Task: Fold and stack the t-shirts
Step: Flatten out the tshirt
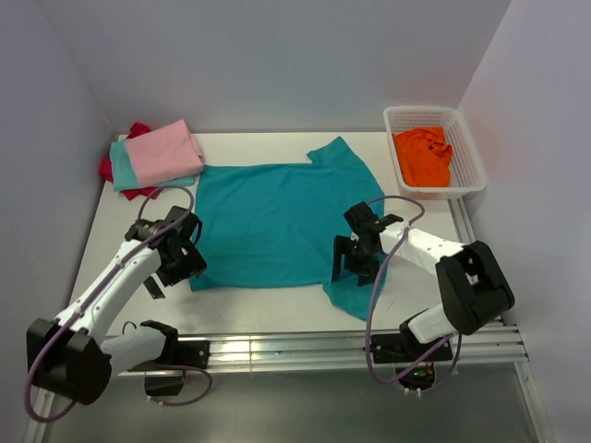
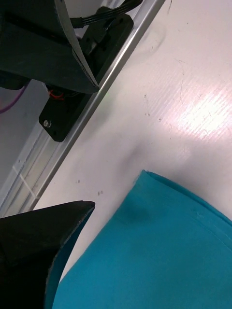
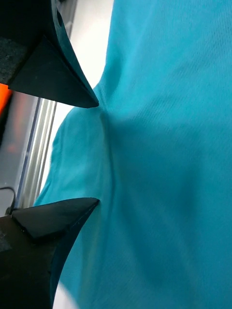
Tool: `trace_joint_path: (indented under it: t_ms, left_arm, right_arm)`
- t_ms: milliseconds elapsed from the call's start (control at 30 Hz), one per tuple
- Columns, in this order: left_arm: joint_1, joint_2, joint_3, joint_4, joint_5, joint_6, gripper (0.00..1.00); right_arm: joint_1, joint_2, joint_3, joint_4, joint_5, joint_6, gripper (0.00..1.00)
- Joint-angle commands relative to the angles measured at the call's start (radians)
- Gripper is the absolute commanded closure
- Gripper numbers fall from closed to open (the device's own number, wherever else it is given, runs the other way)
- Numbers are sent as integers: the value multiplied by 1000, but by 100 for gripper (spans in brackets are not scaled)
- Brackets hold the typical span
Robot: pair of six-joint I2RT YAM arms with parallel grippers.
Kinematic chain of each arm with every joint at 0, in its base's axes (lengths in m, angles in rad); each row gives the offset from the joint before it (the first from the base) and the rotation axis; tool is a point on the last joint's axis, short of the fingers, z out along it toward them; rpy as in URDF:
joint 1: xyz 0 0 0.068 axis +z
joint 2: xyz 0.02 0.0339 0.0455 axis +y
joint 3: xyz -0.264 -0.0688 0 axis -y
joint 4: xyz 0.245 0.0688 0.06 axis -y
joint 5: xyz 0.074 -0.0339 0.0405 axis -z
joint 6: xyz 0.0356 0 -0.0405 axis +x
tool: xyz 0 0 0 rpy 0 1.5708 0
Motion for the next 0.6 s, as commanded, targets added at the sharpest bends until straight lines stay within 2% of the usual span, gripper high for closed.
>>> trace_joint_path:
  t_ms: [0,133,300,433,567]
  left_arm:
    - [-4,-68,10,-14,3,-41,1]
    - [-4,-85,-14,55,40,-35,1]
    - [-4,-65,-77,191,94,-7,6]
    - [-4,5,-85,208,105,-5,15]
    - [-4,48,-83,220,99,-34,21]
  right_arm:
    - [-5,-130,51,-118,128,9,18]
    - [-5,-265,28,-155,129,66,18]
    - [-7,-441,-27,-196,148,143,18]
    - [-8,-486,-61,-342,215,190,18]
    - [-8,-547,-134,-405,232,239,22]
